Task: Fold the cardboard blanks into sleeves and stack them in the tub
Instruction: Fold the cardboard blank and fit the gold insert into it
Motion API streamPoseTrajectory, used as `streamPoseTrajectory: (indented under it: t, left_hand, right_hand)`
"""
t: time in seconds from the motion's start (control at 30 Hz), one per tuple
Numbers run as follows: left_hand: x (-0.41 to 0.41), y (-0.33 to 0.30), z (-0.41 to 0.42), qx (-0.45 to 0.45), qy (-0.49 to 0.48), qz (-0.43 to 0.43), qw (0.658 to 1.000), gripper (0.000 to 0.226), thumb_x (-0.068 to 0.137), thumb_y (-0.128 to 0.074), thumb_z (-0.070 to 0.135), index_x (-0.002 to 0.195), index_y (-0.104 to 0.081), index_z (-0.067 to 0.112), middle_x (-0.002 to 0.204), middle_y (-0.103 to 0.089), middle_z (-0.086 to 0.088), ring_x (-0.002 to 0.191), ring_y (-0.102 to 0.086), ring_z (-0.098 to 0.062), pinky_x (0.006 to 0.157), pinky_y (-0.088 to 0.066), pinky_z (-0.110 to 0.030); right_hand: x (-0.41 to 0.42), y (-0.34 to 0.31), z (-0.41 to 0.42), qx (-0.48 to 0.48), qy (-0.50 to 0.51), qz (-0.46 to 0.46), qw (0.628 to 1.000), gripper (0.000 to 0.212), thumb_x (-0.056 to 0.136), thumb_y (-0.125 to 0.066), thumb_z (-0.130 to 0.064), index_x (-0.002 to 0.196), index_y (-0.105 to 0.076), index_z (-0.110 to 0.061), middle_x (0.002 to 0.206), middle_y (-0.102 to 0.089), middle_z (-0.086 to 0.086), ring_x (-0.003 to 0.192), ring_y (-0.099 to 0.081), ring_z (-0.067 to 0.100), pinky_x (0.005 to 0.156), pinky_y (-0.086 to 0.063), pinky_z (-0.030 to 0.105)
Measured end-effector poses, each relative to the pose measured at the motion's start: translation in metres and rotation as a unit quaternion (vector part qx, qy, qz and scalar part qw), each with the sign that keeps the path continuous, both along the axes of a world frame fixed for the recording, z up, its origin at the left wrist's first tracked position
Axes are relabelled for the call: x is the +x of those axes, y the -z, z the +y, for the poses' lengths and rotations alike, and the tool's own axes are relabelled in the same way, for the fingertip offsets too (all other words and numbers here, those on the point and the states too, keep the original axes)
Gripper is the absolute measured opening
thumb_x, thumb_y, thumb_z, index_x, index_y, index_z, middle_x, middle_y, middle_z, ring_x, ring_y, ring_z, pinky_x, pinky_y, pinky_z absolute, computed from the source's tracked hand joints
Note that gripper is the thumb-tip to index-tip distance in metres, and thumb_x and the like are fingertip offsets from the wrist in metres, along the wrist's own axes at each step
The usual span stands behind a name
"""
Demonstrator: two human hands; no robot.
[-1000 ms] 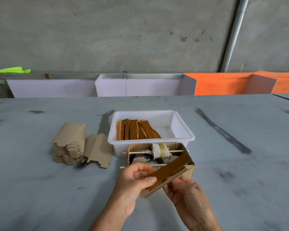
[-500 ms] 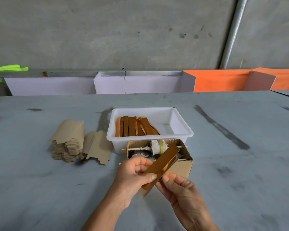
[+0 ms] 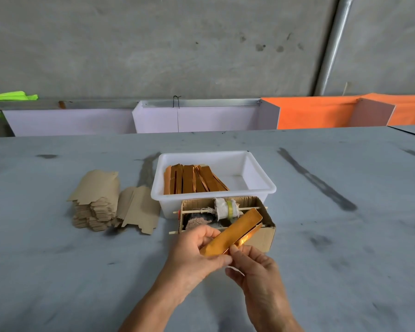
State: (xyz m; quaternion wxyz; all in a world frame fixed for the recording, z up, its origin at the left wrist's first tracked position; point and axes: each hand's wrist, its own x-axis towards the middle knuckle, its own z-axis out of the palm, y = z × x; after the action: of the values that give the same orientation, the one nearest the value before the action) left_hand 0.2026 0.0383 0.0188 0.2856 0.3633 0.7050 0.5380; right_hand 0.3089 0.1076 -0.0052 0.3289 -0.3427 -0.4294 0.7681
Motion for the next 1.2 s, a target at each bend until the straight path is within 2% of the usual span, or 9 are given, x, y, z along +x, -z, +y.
streamPoseTrajectory:
  t: [0.27, 0.43, 0.53, 0.67, 0.87, 0.97, 1.03, 1.13, 1.2]
  left_hand:
    - [-0.010, -0.002, -0.004, -0.066, 0.055, 0.033, 0.996, 0.036, 0.073, -0.076, 0.002, 0.098, -0.063, 0.025, 0.089, -0.073, 0.012, 0.078, -0.067, -0.001, 0.063, -0.048, -0.012]
    - [-0.016, -0.005, -0.009, -0.044, 0.046, 0.021, 0.998, 0.039, 0.069, -0.077, -0.001, 0.096, -0.065, 0.025, 0.094, -0.070, 0.008, 0.082, -0.065, -0.002, 0.065, -0.050, -0.013]
    - [-0.017, 0.001, -0.009, 0.039, -0.021, -0.075, 0.996, 0.036, 0.068, -0.075, -0.007, 0.093, -0.068, 0.018, 0.079, -0.069, 0.000, 0.067, -0.063, -0.013, 0.054, -0.049, -0.023]
    - [-0.003, 0.017, -0.004, 0.108, -0.098, -0.250, 0.957, 0.021, 0.069, -0.073, -0.007, 0.083, -0.066, 0.006, 0.062, -0.065, -0.005, 0.053, -0.057, -0.014, 0.049, -0.047, -0.024]
    - [0.008, 0.027, 0.003, 0.134, -0.133, -0.310, 0.932, 0.012, 0.065, -0.074, -0.002, 0.075, -0.068, -0.001, 0.064, -0.068, -0.014, 0.052, -0.062, -0.016, 0.048, -0.051, -0.023]
    - [0.003, 0.029, 0.003, 0.146, -0.150, -0.315, 0.926, 0.009, 0.070, -0.071, -0.005, 0.077, -0.066, -0.003, 0.063, -0.066, -0.015, 0.053, -0.062, -0.019, 0.049, -0.051, -0.024]
    - [-0.003, 0.030, 0.001, 0.163, -0.169, -0.321, 0.917, 0.008, 0.073, -0.068, -0.006, 0.079, -0.066, -0.002, 0.062, -0.066, -0.013, 0.051, -0.061, -0.018, 0.048, -0.051, -0.024]
    - [-0.014, 0.028, -0.001, 0.182, -0.207, -0.332, 0.902, 0.007, 0.076, -0.064, -0.008, 0.076, -0.063, -0.001, 0.057, -0.065, -0.009, 0.049, -0.061, -0.016, 0.046, -0.052, -0.023]
    - [-0.020, 0.027, -0.002, 0.191, -0.230, -0.341, 0.891, 0.009, 0.077, -0.064, -0.009, 0.076, -0.062, 0.000, 0.056, -0.065, -0.008, 0.049, -0.061, -0.015, 0.046, -0.052, -0.022]
  right_hand:
    - [0.012, -0.004, 0.007, 0.008, 0.022, -0.042, 0.999, 0.029, 0.078, -0.071, -0.005, 0.052, -0.062, -0.016, 0.060, -0.062, 0.003, 0.058, -0.055, 0.012, 0.060, -0.041, 0.030]
    - [0.017, -0.003, 0.010, -0.017, 0.017, -0.029, 0.999, 0.014, 0.080, -0.066, -0.002, 0.067, -0.066, -0.007, 0.061, -0.062, 0.008, 0.052, -0.054, 0.011, 0.050, -0.043, 0.025]
    - [0.018, -0.002, 0.009, -0.046, 0.035, -0.012, 0.998, 0.007, 0.083, -0.064, -0.002, 0.077, -0.066, -0.001, 0.066, -0.068, 0.013, 0.050, -0.057, 0.011, 0.045, -0.045, 0.022]
    - [0.012, -0.002, 0.002, -0.062, 0.058, 0.007, 0.996, 0.006, 0.085, -0.063, -0.004, 0.080, -0.066, 0.000, 0.070, -0.070, 0.015, 0.052, -0.059, 0.011, 0.046, -0.046, 0.021]
    - [-0.002, -0.004, -0.008, -0.057, 0.052, -0.008, 0.997, 0.009, 0.083, -0.066, -0.005, 0.076, -0.069, 0.000, 0.067, -0.069, 0.013, 0.052, -0.058, 0.011, 0.051, -0.045, 0.024]
    - [-0.001, -0.005, -0.005, 0.016, 0.021, -0.070, 0.997, 0.008, 0.081, -0.070, -0.007, 0.073, -0.071, -0.005, 0.068, -0.070, 0.009, 0.058, -0.059, 0.012, 0.056, -0.044, 0.027]
    - [0.003, -0.008, 0.004, 0.127, 0.040, -0.128, 0.983, 0.011, 0.077, -0.073, -0.004, 0.070, -0.070, -0.012, 0.063, -0.068, 0.001, 0.060, -0.058, 0.012, 0.058, -0.044, 0.026]
    - [0.008, -0.022, 0.027, 0.320, 0.119, -0.211, 0.916, 0.020, 0.078, -0.071, -0.006, 0.070, -0.069, -0.025, 0.065, -0.067, -0.009, 0.067, -0.062, 0.006, 0.065, -0.043, 0.022]
    - [0.003, -0.032, 0.044, 0.407, 0.109, -0.270, 0.866, 0.018, 0.080, -0.066, -0.010, 0.075, -0.071, -0.027, 0.067, -0.065, -0.014, 0.068, -0.059, 0.007, 0.061, -0.040, 0.020]
